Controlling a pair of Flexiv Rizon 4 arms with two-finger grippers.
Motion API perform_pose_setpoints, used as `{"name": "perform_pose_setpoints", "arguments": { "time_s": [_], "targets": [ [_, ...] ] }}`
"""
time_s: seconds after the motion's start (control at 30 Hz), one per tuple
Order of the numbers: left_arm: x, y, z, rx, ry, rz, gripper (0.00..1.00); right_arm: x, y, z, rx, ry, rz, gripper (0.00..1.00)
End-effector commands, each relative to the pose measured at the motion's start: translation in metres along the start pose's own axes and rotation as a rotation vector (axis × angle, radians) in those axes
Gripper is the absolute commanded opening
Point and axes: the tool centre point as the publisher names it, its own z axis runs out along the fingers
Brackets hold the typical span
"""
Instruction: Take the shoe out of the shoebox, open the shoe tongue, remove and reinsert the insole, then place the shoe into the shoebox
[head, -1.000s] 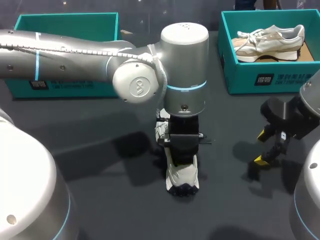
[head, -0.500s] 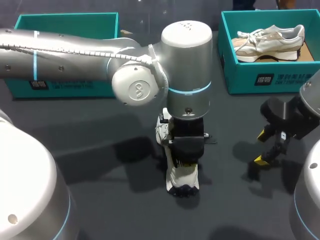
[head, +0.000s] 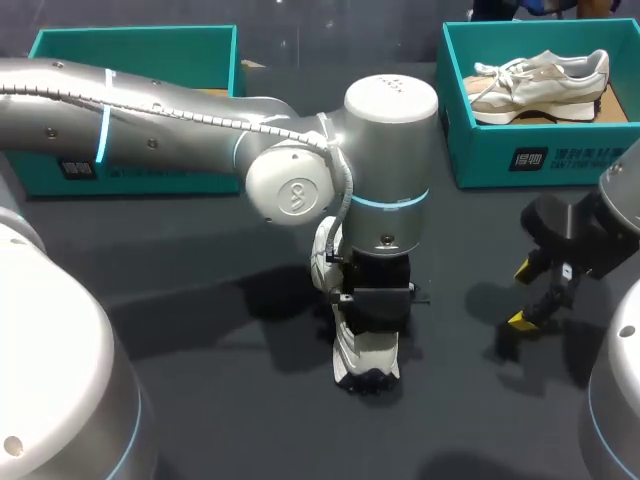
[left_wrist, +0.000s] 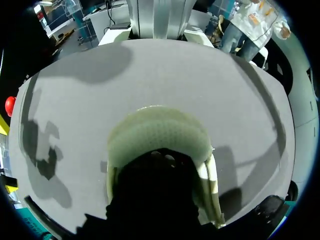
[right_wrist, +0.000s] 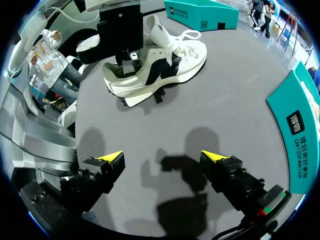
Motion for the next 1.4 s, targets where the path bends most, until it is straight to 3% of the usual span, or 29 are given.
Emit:
{"name": "perform_pose_setpoints", "arguments": {
  "time_s": [0.03, 0.2, 0.4, 0.67, 0.97, 1.2, 1.4],
  "targets": [
    [0.007, 0.011, 0.004, -0.039, 0.005, -0.02, 0.0, 0.002, -0.001, 0.0, 0.0, -0.003, 0.0, 1.0],
    [0.019, 0.013, -0.019, -0.076, -0.043, -0.033, 0.0, 0.002, -0.001, 0.0, 0.0, -0.003, 0.0, 1.0],
    [0.009, 0.001, -0.034, -0.072, -0.095, 0.023, 0.0, 0.002, -0.001, 0.0, 0.0, -0.003, 0.0, 1.0],
    [-0.019, -0.013, -0.007, -0.028, -0.012, 0.099, 0.0, 0.002, -0.001, 0.0, 0.0, -0.003, 0.0, 1.0],
    [-0.005, 0.0, 0.017, -0.047, 0.073, 0.029, 0.0, 0.002, -0.001, 0.0, 0.0, -0.003, 0.0, 1.0],
    [0.012, 0.008, -0.003, -0.106, 0.061, -0.024, 0.0, 0.002, -0.001, 0.0, 0.0, -0.003, 0.0, 1.0],
    [0.02, 0.007, -0.034, -0.152, 0.01, -0.035, 0.0, 0.002, -0.001, 0.0, 0.0, -0.003, 0.0, 1.0]
  ]
}}
